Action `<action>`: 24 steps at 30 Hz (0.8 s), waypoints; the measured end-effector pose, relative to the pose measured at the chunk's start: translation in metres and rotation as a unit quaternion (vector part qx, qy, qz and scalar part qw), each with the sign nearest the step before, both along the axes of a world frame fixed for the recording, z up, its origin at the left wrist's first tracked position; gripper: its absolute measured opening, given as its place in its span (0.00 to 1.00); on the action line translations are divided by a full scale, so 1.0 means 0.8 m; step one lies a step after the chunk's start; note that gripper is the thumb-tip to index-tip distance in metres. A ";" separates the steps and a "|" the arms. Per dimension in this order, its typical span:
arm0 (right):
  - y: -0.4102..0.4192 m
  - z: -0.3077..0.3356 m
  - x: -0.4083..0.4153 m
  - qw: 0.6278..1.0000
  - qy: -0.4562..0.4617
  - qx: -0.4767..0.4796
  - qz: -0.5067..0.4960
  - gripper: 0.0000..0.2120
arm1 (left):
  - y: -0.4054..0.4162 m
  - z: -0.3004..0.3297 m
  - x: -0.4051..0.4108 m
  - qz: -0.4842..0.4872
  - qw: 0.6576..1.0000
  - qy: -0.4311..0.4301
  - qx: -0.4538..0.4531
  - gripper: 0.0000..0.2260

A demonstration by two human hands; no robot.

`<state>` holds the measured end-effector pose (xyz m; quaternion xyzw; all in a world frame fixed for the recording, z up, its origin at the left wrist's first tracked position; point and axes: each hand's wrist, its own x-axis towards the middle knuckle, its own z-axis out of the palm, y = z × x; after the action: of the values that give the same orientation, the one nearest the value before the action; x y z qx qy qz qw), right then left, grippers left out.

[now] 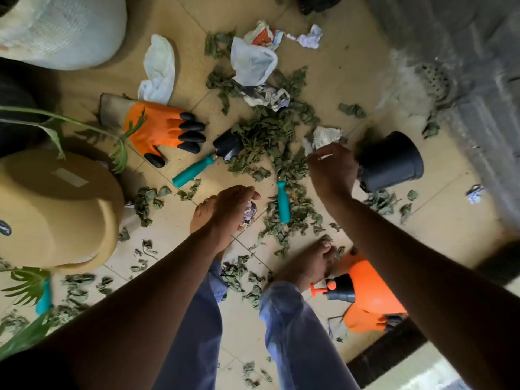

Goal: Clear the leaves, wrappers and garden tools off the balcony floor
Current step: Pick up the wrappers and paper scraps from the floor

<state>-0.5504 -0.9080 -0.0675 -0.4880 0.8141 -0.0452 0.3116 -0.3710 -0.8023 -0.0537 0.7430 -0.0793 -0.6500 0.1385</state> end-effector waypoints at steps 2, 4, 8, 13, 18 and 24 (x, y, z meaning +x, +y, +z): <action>0.016 0.023 0.007 0.997 -0.075 0.008 -0.011 0.04 | -0.010 0.005 -0.007 0.018 1.000 0.024 0.007 0.15; 0.033 0.043 0.016 0.987 -0.162 0.015 -0.020 0.04 | -0.024 0.015 -0.012 0.039 0.998 0.047 -0.002 0.16; 0.060 0.066 0.042 0.981 -0.184 0.018 0.063 0.05 | -0.049 0.024 -0.017 0.085 0.994 0.069 -0.007 0.23; 0.062 0.071 0.079 0.959 -0.180 0.014 0.217 0.06 | -0.054 0.016 0.004 0.080 0.996 0.044 -0.025 0.20; 0.016 0.040 0.099 0.968 -0.174 -0.032 0.177 0.08 | -0.040 -0.001 0.041 0.099 0.995 0.009 -0.006 0.15; -0.074 -0.026 0.104 0.961 0.021 -0.058 0.269 0.12 | -0.012 0.002 0.061 0.028 0.998 -0.005 -0.054 0.07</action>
<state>-0.4672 -0.9675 -0.0885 -0.7072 0.6548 0.0031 0.2666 -0.3223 -0.8116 -0.0519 0.7396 -0.0940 -0.6368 0.1967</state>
